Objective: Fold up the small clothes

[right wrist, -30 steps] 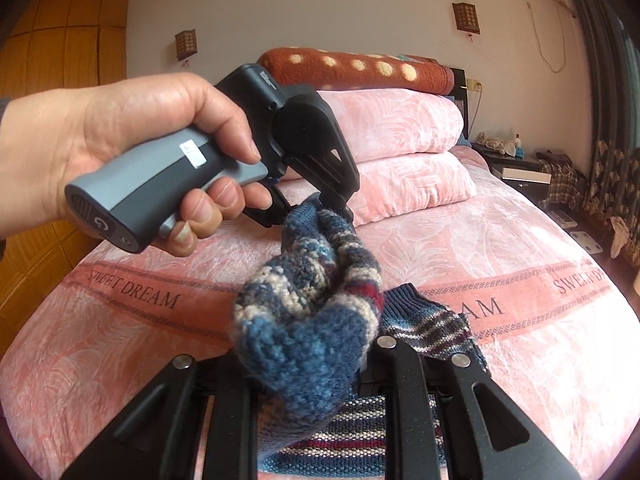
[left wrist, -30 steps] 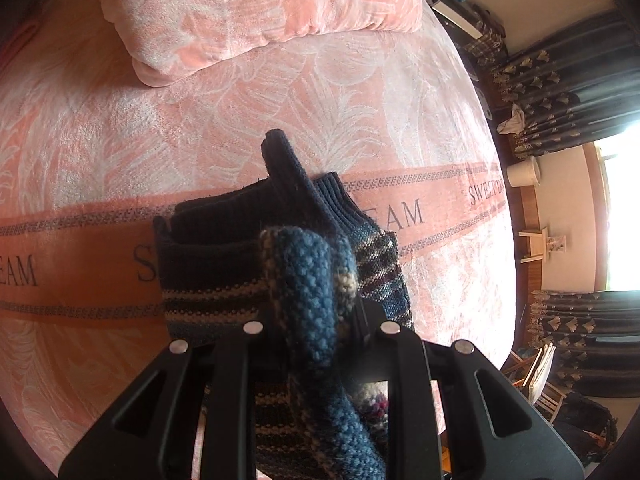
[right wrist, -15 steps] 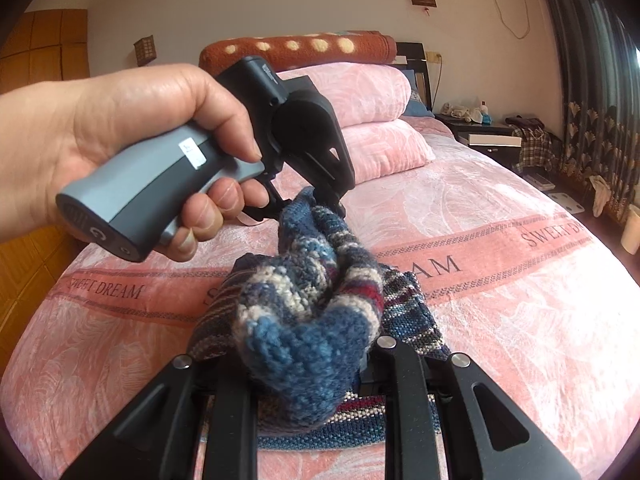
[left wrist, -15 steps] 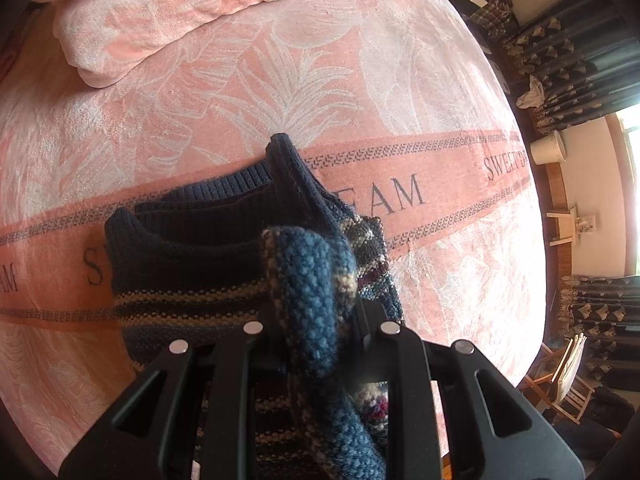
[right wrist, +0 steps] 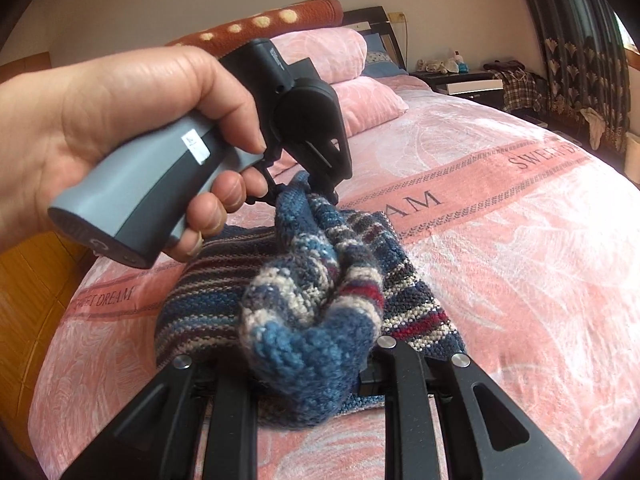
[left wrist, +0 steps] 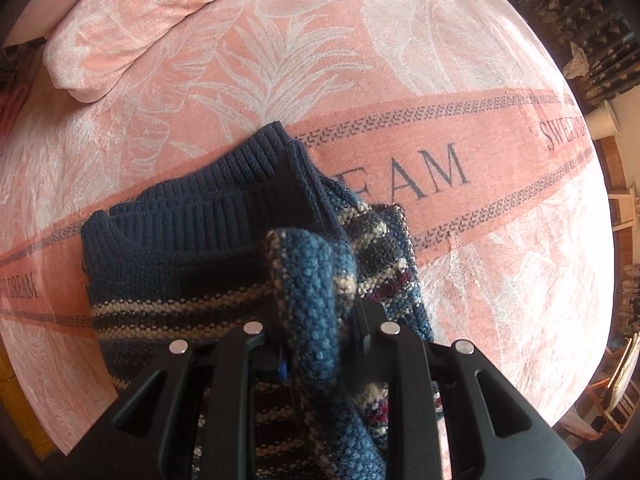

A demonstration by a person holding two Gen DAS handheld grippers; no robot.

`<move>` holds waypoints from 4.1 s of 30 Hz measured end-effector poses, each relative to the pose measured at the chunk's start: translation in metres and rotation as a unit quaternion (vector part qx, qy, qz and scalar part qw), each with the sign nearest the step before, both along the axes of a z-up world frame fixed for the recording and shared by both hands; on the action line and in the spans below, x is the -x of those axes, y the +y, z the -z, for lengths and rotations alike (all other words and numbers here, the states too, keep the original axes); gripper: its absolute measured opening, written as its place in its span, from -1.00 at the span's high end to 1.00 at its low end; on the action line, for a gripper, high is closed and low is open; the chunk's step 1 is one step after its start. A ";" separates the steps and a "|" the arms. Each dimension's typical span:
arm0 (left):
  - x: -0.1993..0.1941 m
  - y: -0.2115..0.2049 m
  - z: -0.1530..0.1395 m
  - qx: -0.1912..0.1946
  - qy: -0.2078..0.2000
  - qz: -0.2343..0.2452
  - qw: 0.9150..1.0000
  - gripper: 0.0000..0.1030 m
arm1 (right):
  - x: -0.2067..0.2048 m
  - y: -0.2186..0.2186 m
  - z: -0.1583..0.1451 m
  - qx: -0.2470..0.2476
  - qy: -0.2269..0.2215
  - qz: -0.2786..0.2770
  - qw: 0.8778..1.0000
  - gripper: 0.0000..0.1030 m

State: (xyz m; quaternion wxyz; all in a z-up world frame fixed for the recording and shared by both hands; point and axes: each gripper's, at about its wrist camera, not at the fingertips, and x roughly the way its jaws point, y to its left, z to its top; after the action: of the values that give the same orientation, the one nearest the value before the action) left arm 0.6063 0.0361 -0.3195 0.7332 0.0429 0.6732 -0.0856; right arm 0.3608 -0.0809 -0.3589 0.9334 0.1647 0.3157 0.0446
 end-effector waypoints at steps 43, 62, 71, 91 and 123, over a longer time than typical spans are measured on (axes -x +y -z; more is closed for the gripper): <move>0.151 0.138 0.019 0.294 -0.016 0.036 0.955 -0.24 | -0.086 -0.116 0.055 -0.269 0.203 -0.211 0.917 0.16; 0.158 0.106 0.038 0.296 0.006 0.065 0.953 -0.07 | -0.144 -0.109 0.025 -0.152 0.156 -0.162 0.963 0.18; 0.159 0.073 0.046 0.307 -0.006 0.086 0.948 -0.36 | -0.217 -0.089 0.052 -0.104 0.236 -0.160 0.953 0.80; 0.174 0.223 0.039 0.394 -0.037 -0.100 0.913 -0.74 | -0.069 -0.116 0.032 -0.138 0.228 -0.266 0.926 0.29; 0.125 0.187 0.141 0.528 0.019 -0.063 0.846 -0.81 | -0.271 -0.051 0.094 -0.266 0.334 -0.320 0.846 -0.64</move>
State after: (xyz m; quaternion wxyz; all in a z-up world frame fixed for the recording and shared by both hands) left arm 0.4810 0.2226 -0.4606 0.6362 -0.3949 0.5409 -0.3831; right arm 0.6319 -0.1322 -0.4524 0.6258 0.3019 0.6195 0.3654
